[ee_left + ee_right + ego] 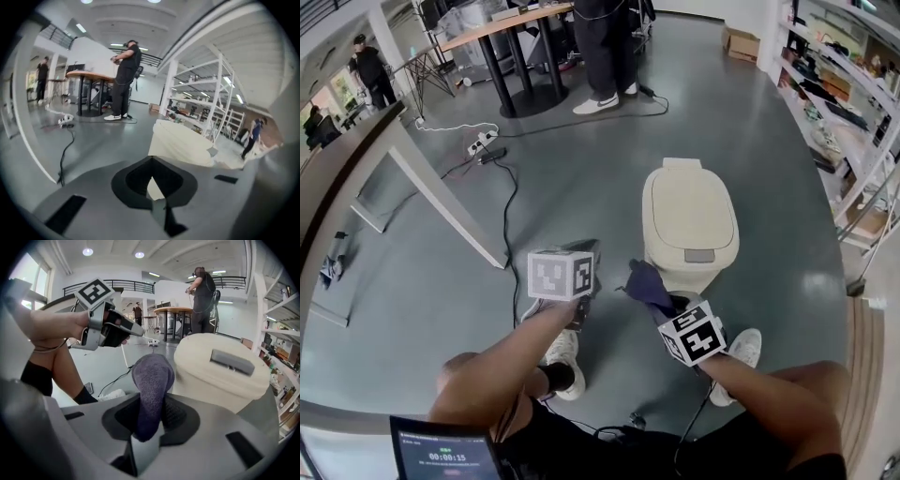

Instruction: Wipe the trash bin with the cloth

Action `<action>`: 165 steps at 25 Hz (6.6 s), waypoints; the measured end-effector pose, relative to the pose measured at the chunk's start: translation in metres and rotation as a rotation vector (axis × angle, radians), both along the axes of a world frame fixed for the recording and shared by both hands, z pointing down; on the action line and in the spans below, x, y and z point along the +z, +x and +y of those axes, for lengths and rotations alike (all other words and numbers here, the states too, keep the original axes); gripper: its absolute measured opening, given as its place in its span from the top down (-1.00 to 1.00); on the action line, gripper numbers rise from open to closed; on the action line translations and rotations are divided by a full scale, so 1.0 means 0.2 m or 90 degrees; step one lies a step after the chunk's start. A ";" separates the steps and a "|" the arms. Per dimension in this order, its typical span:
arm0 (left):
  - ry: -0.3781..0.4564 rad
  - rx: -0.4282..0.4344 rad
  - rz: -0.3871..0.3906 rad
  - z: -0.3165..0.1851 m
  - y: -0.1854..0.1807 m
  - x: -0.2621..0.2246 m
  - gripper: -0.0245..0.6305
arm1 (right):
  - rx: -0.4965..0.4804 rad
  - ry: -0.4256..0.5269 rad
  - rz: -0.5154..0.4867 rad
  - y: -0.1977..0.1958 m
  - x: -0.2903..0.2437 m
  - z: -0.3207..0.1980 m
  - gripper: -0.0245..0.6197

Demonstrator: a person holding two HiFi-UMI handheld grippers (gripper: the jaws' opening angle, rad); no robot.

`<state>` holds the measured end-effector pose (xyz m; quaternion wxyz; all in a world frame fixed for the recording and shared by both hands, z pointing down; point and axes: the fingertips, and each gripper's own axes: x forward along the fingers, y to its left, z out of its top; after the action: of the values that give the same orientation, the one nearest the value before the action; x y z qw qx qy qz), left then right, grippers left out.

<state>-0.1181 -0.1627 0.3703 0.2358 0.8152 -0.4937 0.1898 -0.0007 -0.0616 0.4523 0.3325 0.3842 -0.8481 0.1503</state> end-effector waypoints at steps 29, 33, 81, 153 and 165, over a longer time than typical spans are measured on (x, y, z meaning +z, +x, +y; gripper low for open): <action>-0.039 0.100 -0.027 0.37 0.66 0.40 0.93 | 0.230 -0.056 -0.060 0.58 0.02 -0.15 0.64; -0.036 0.123 -0.037 0.38 0.74 0.42 0.93 | 0.255 -0.056 -0.055 0.70 0.04 -0.17 0.64; -0.120 0.213 -0.071 0.44 0.94 0.75 0.93 | 0.256 -0.110 0.061 0.89 0.37 -0.07 0.64; -0.065 0.292 -0.125 0.35 1.18 0.81 0.93 | 0.317 -0.191 0.003 1.02 0.56 -0.30 0.64; -0.078 0.303 -0.149 0.36 1.13 0.91 0.93 | 0.317 -0.178 0.017 1.13 0.56 -0.35 0.64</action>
<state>0.1070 -0.0917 0.5520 0.1751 0.8651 -0.2996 0.3622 0.2258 -0.1309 0.5637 0.3461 0.5331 -0.6943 0.3378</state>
